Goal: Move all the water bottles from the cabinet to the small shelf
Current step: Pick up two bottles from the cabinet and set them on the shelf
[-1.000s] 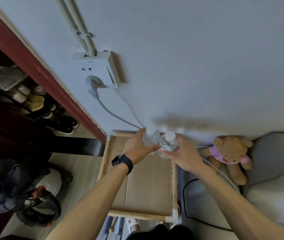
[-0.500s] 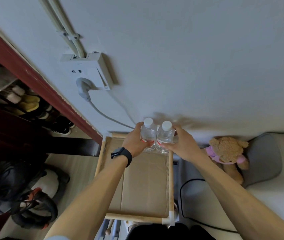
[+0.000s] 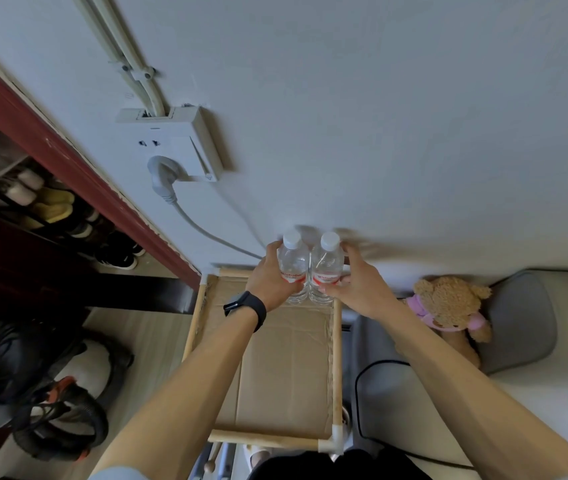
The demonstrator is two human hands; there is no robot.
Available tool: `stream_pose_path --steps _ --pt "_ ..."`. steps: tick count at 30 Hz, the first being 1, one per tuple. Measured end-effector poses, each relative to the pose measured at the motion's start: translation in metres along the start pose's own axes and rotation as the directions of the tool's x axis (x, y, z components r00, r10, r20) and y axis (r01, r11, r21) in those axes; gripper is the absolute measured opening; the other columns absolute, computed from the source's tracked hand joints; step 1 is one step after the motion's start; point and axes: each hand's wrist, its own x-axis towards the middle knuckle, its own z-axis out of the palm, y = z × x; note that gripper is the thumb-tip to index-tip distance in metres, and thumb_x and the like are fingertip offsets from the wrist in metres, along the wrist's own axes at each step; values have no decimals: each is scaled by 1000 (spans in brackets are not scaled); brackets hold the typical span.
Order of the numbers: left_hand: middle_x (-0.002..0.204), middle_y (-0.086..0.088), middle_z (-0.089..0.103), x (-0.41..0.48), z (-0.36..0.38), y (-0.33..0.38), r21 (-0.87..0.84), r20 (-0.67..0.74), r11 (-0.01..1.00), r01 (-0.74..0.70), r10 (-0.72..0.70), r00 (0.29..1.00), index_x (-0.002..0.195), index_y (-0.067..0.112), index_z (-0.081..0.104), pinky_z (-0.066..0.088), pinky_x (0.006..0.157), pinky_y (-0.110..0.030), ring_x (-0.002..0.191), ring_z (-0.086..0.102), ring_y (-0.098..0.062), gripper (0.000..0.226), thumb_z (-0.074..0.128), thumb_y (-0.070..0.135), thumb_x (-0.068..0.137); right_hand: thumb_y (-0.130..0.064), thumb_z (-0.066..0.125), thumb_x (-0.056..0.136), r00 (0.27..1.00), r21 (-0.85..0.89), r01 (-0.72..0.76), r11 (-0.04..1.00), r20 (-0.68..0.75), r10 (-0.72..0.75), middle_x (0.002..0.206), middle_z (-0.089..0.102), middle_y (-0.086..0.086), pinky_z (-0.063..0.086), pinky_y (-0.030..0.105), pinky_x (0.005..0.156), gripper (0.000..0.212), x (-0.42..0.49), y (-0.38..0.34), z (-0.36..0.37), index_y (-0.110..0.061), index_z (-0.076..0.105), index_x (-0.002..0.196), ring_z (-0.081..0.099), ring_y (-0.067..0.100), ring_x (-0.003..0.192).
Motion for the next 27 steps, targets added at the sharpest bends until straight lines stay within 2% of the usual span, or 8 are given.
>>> stream_pose_path --steps 3,6,12,18,22,25,27 --pt "128 -3 58 -1 0 1 4 8 1000 5 -5 1000 140 32 20 53 86 -39 109 60 -23 89 78 35 72 -59 81 66 1000 -22 -16 1000 -13 16 139 54 -11 52 41 96 97 0 0 1 -36 27 143 62 15 114" --pt "131 -4 56 -2 -1 1 19 -25 1000 -10 10 1000 139 33 22 53 86 -40 112 59 -25 85 74 46 73 -61 80 67 999 -44 -24 999 -36 22 140 53 -10 51 40 96 96 1 0 2 -34 29 143 62 17 115" --pt "132 -4 53 -6 -1 3 30 -85 997 -72 74 994 136 42 15 54 86 -45 112 59 -25 86 74 49 73 -54 81 71 997 -73 -3 997 -80 -3 138 56 -4 49 35 93 91 3 -2 7 -27 33 143 59 20 119" --pt "135 -5 51 -6 -3 2 45 -116 994 -103 107 987 141 38 21 52 87 -39 116 56 -24 82 70 51 76 -50 83 72 993 -89 -1 996 -120 -10 135 56 -5 47 33 83 84 3 -5 10 -31 32 137 66 21 107" --pt "128 -1 56 -8 -5 2 33 -104 991 -132 135 985 137 37 27 53 82 -37 108 59 -22 75 73 43 78 -49 81 74 993 -77 7 997 -121 -16 133 58 -7 45 31 79 79 1 -7 9 -32 34 136 66 21 103" --pt "115 7 59 -10 -9 2 10 -70 992 -128 129 989 132 34 31 53 76 -35 97 63 -20 72 77 39 76 -51 81 72 996 -70 8 998 -85 -14 130 59 -7 49 35 81 77 -1 -7 3 -31 35 131 68 20 97" --pt "114 9 58 -12 -12 1 23 -52 991 -129 130 990 131 35 32 51 73 -30 93 62 -18 75 80 40 72 -51 83 71 998 -71 10 997 -58 -14 129 59 -6 52 38 86 77 -4 -8 0 -31 36 128 68 19 96"
